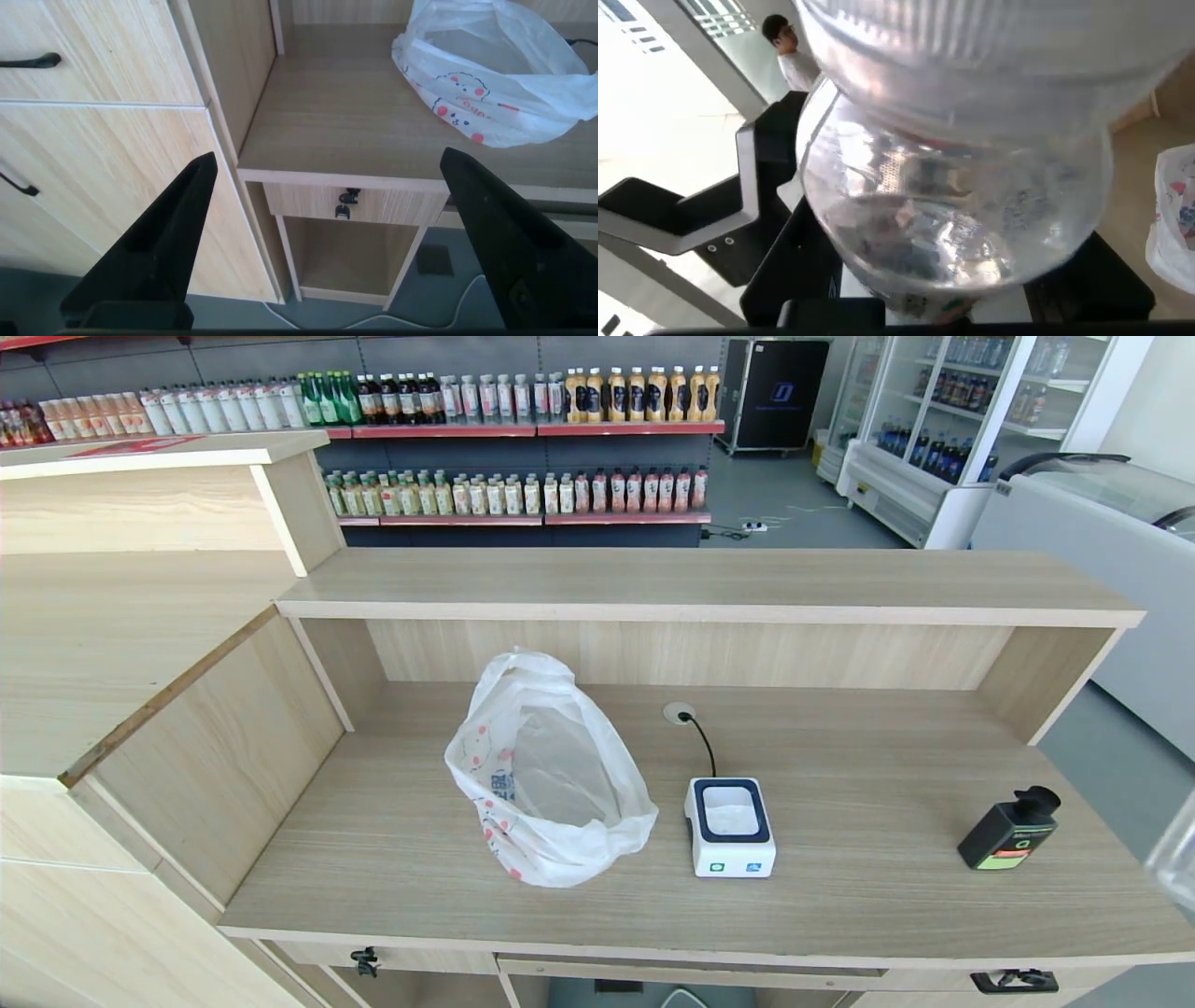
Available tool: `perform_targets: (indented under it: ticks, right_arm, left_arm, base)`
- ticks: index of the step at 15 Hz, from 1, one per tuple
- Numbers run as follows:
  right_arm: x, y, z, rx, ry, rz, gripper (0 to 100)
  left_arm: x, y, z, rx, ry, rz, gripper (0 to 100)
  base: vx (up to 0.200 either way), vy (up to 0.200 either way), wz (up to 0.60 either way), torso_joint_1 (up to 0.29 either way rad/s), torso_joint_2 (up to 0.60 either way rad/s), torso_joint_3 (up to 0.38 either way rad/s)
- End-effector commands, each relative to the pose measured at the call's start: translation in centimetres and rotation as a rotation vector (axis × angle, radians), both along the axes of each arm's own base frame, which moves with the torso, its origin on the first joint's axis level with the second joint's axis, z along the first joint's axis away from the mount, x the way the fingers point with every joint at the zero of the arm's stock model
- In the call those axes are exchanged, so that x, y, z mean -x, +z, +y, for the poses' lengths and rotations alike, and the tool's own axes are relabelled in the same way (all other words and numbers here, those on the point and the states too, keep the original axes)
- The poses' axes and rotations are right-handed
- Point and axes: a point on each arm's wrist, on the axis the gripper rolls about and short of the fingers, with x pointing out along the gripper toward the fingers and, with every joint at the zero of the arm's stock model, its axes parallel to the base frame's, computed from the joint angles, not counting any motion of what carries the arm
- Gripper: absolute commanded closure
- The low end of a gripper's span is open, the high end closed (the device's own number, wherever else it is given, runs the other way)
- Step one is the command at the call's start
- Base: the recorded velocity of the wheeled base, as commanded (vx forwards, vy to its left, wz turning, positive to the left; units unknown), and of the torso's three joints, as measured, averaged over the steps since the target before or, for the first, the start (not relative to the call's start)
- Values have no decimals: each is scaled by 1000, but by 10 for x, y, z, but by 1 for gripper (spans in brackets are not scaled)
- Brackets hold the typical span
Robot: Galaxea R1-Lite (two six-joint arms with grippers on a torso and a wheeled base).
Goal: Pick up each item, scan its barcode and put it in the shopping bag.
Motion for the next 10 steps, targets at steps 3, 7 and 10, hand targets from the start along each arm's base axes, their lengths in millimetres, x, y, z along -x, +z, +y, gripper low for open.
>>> perform_targets:
  ticks: [3,7,10]
  right_arm:
    - [8,-8,-2,10,8,-19,100]
    - [-5,-15,2,29,-4,-33,100]
    - [-20,-25,6,49,-10,-19,100]
  left_arm:
    - [0,0,0,0,1,0,0]
    - [0,0,0,0,1,0,0]
    - [0,0,0,0,1,0,0]
  base:
    - [0,0,0,0,0,0]
    - [0,0,0,0,0,0]
    - [0,0,0,0,0,0]
